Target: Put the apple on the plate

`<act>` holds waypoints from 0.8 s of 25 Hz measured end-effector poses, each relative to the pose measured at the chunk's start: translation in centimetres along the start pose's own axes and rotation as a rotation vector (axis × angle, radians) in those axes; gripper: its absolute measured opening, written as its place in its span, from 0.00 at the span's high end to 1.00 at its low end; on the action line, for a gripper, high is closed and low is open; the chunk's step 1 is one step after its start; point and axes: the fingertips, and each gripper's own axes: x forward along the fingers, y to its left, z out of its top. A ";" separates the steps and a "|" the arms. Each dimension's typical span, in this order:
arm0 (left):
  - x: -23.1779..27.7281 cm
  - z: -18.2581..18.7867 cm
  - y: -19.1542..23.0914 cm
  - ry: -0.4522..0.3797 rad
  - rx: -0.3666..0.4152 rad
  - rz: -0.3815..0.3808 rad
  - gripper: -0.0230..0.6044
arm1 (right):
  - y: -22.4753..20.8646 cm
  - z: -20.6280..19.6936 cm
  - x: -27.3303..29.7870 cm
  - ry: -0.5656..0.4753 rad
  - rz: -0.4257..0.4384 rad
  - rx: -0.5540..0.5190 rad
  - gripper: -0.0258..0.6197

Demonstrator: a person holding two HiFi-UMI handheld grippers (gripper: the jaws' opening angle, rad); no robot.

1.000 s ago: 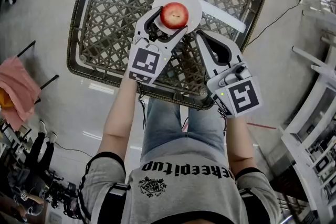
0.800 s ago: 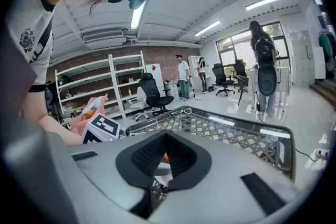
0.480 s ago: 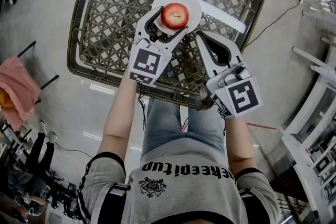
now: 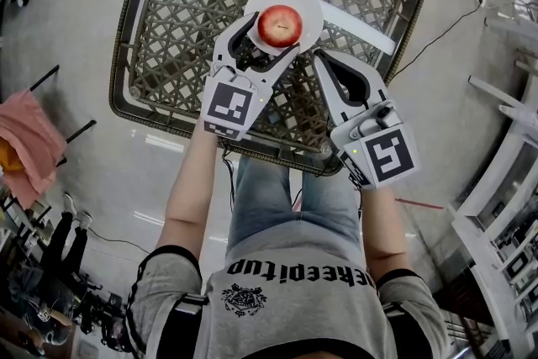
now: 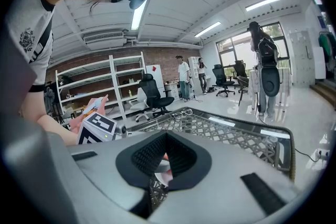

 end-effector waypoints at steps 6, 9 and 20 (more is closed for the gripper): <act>-1.4 1.2 0.1 -0.017 0.005 0.035 0.35 | 0.5 0.8 -0.2 -0.010 0.007 -0.006 0.94; -2.3 2.2 -0.2 -0.039 0.028 0.037 0.35 | 1.0 1.4 -0.4 -0.021 0.014 -0.011 0.94; -6.1 7.5 -1.4 -0.097 0.038 0.089 0.73 | 2.8 4.8 -1.9 -0.059 0.026 -0.041 0.94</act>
